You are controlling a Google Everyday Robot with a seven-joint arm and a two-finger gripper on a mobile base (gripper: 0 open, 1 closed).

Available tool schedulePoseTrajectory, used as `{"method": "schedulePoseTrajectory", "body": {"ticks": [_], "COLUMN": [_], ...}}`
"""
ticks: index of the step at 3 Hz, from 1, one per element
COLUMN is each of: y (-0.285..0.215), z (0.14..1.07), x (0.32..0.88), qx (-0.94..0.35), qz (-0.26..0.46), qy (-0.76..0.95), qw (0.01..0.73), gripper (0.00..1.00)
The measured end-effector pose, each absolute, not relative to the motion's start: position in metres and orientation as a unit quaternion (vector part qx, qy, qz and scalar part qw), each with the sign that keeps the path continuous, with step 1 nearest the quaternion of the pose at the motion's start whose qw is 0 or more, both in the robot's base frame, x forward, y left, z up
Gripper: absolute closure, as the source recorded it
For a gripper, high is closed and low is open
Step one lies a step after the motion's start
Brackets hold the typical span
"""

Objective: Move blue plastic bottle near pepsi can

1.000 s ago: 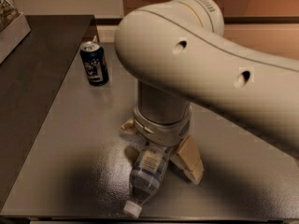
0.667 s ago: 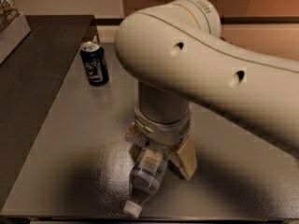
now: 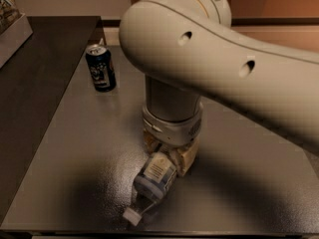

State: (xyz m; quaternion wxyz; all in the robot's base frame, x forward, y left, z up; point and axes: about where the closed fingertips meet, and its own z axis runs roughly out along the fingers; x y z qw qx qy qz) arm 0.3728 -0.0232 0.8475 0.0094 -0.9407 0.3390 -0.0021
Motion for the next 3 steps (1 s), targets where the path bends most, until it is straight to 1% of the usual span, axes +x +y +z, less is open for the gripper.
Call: {"method": "schedulePoseTrajectory", "body": {"ticks": [1,2,3], "y": [-0.012,0.005,0.023], "z": [0.862,0.878,0.889], "x": [0.386,0.413,0.449], "qx": [-0.933,-0.914,-0.884], "qz": [-0.006,-0.012,-0.014], "qy": [0.359,0.404,0.466], "qw": [0.016,0.025,0.041], "gripper": [0.87,1.00,1.00]}}
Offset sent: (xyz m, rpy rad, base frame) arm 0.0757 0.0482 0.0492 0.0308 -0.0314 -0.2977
